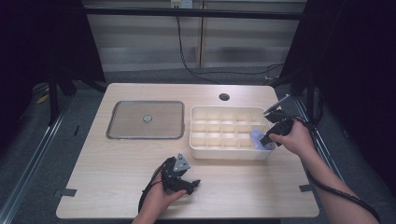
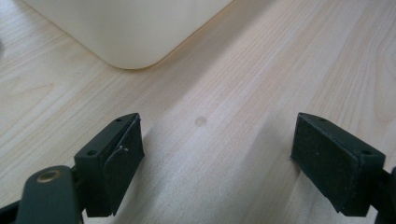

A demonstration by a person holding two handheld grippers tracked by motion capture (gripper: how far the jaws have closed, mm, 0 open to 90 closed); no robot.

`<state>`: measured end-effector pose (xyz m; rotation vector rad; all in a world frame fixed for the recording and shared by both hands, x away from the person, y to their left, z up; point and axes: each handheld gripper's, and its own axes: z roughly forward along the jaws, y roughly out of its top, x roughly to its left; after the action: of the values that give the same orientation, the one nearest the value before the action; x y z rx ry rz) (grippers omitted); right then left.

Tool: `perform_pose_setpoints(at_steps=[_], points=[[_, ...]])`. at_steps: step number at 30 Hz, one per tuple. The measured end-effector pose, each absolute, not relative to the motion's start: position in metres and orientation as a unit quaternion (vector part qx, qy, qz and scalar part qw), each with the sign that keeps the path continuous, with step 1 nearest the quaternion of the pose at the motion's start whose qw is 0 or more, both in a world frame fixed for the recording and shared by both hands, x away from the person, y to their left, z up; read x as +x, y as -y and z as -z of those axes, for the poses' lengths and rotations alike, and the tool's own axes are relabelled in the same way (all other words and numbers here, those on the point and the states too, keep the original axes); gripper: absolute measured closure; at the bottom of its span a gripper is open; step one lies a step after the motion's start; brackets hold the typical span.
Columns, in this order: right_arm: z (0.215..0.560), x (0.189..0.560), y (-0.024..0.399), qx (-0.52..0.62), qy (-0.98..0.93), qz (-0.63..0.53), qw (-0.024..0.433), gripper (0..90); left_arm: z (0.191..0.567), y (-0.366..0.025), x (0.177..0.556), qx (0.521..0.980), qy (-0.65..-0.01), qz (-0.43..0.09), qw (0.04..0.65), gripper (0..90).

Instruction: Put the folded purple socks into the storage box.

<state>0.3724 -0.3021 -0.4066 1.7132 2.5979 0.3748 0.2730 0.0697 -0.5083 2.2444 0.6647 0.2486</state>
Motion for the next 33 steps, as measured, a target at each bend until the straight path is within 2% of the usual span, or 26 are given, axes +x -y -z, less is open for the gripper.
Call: perform_pose_setpoints(at_steps=[4,8,16,33], points=[[0.406,0.373,0.302,0.545,-0.831,-0.113,0.008,66.6,0.508,-0.07,0.273,0.88,-0.261,-0.097,0.384,16.2],[0.403,0.374,0.303,0.545,-0.83,-0.117,0.002,62.4,0.509,-0.069,0.273,0.879,-0.263,-0.098,0.386,16.2],[0.388,0.377,0.304,0.538,-0.835,-0.113,0.02,63.7,0.508,-0.069,0.273,0.879,-0.262,-0.098,0.386,16.2],[0.361,0.396,0.291,0.532,-0.842,-0.094,0.016,64.8,0.508,-0.07,0.273,0.88,-0.262,-0.097,0.384,16.2]])
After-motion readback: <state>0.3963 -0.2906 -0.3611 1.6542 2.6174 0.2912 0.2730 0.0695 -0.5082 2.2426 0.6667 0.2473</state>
